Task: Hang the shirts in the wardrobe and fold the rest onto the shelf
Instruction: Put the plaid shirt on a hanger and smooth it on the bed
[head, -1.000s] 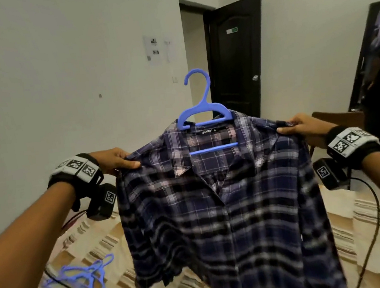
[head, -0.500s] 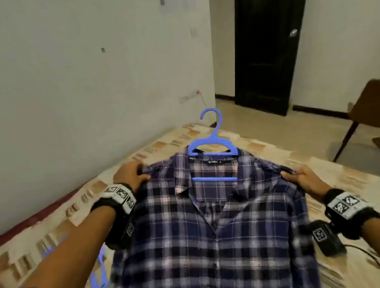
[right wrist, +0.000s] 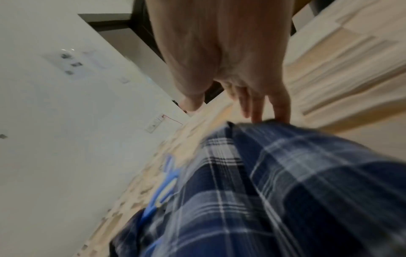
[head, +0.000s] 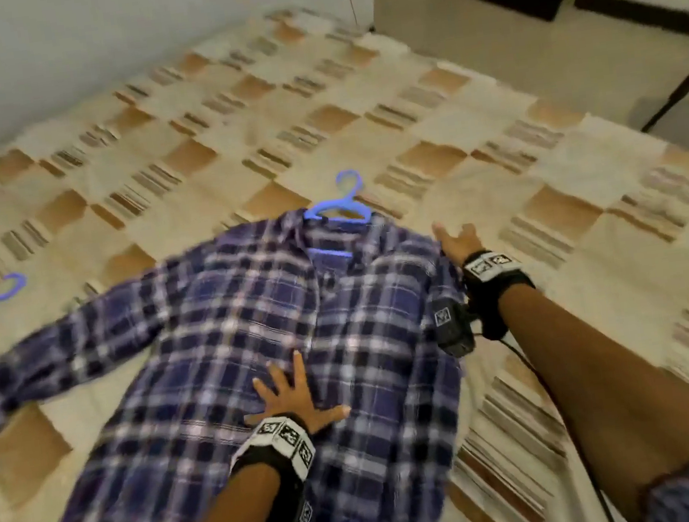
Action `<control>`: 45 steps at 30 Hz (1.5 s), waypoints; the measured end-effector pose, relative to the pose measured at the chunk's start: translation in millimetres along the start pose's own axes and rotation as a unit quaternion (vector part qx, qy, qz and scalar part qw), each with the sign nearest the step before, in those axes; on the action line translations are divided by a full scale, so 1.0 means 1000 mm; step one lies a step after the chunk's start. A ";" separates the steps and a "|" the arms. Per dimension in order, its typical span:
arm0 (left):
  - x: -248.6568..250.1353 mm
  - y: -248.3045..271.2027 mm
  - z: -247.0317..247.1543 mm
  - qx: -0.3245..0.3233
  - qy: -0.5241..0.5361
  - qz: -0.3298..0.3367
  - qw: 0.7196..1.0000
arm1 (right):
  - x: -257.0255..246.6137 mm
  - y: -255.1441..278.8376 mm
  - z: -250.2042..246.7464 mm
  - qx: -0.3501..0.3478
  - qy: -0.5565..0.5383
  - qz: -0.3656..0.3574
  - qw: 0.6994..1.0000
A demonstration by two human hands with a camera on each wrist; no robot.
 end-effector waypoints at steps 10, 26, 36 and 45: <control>-0.002 -0.038 0.052 0.005 -0.109 -0.099 0.989 | 0.142 0.017 0.009 -0.017 0.001 0.028 0.999; 0.006 -0.003 0.036 -0.006 -0.030 0.005 1.000 | 0.175 0.142 0.031 0.014 0.069 0.046 0.996; -0.056 0.102 0.095 -0.038 -0.079 0.120 0.989 | 0.209 0.343 0.135 -0.192 -0.015 0.051 0.980; 0.009 0.140 0.093 -0.028 -0.059 0.163 0.984 | 0.279 0.327 -0.088 0.004 -0.193 0.204 0.960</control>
Point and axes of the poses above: each hand's wrist, its own y-axis away from the middle knuckle, its own z-axis out of the palm, x = y × z, the point moved 9 cm from there along -y, towards the middle knuckle, and after that the axes turned 9 degrees about -z, right-handed, at the moved point
